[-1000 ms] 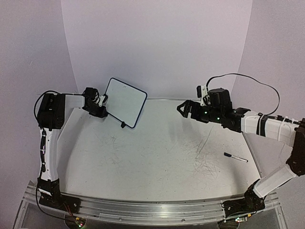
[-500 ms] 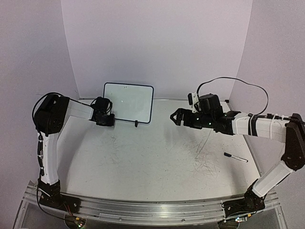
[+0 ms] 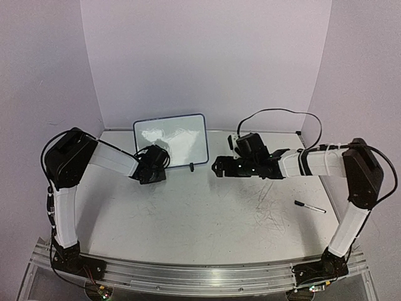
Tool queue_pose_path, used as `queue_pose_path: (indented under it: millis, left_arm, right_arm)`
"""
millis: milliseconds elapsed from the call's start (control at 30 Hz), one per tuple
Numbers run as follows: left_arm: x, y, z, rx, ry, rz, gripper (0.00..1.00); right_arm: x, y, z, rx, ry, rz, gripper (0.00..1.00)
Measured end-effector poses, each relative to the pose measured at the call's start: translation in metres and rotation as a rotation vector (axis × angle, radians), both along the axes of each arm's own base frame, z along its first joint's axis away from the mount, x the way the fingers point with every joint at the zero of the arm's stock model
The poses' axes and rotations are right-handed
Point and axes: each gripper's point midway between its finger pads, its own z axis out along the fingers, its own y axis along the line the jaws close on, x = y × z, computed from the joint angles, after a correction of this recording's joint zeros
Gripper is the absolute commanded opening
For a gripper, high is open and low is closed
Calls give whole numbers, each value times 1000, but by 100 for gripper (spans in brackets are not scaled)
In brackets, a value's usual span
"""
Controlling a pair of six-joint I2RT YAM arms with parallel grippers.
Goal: Write a sentence on the whiteboard
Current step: Move the whiteboard stand to the corner of the board, then move the whiteboard stand to the center of the board.
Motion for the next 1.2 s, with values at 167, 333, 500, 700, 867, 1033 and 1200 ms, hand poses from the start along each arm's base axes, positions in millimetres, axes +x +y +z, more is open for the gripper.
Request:
queue_pose_path:
  millis: [167, 333, 500, 700, 867, 1033, 1200]
  left_arm:
    - [-24, -14, 0, -31, 19, 20, 41]
    - [-50, -12, 7, -49, 69, -18, 66]
    - [-71, -4, 35, -73, 57, -75, 81]
    - [-84, 3, 111, -155, -94, -164, 88]
    - [-92, 8, 160, -206, -210, -208, 89]
    - [-101, 17, 180, -227, -269, -220, 90]
    - [-111, 27, 188, -240, -300, -224, 90]
  right_arm:
    - [9, 33, -19, -62, -19, 58, 90]
    - [25, 59, -32, -94, -40, 85, 86]
    - [35, 77, -50, -124, -38, 105, 74]
    - [47, 92, -69, -149, -27, 109, 64]
    - [56, 102, -79, -165, -21, 99, 50]
    - [64, 105, -85, -182, -22, 78, 45]
    - [73, 109, -90, -195, -29, 59, 43]
